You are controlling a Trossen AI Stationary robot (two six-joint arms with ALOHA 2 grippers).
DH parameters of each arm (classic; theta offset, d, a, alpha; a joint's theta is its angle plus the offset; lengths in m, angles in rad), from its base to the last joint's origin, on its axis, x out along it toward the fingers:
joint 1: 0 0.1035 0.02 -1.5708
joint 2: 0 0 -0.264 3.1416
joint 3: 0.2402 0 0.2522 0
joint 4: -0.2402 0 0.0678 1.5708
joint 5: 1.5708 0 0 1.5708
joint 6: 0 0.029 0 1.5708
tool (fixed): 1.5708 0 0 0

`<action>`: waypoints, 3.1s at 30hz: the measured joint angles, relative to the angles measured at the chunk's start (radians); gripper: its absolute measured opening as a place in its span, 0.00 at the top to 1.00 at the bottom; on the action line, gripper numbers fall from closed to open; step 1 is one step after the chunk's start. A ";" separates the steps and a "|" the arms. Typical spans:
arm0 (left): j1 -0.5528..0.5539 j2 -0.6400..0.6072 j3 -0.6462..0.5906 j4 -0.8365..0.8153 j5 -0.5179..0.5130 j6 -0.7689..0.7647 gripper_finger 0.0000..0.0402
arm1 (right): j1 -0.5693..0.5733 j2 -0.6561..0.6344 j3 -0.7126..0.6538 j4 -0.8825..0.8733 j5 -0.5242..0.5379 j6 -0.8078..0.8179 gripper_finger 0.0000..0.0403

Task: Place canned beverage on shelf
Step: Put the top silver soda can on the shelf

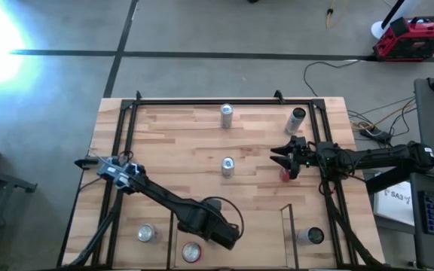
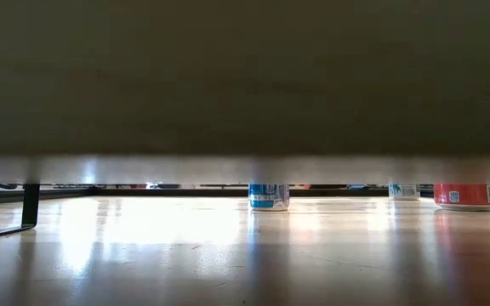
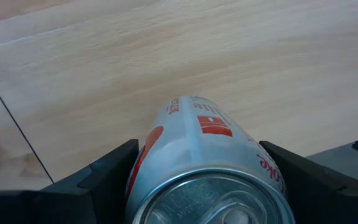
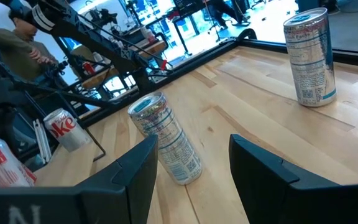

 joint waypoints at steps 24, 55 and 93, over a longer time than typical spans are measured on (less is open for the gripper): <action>0.000 0.002 0.000 0.019 -0.049 -0.016 0.27 | 0.000 0.000 0.000 -0.008 0.000 0.000 0.55; 0.002 0.024 0.000 -0.003 -0.017 -0.057 0.06 | 0.000 0.000 0.000 -0.037 0.000 0.000 0.55; 0.071 0.004 0.001 -0.011 0.234 -0.306 0.28 | 0.000 0.000 0.000 -0.038 0.000 0.000 0.55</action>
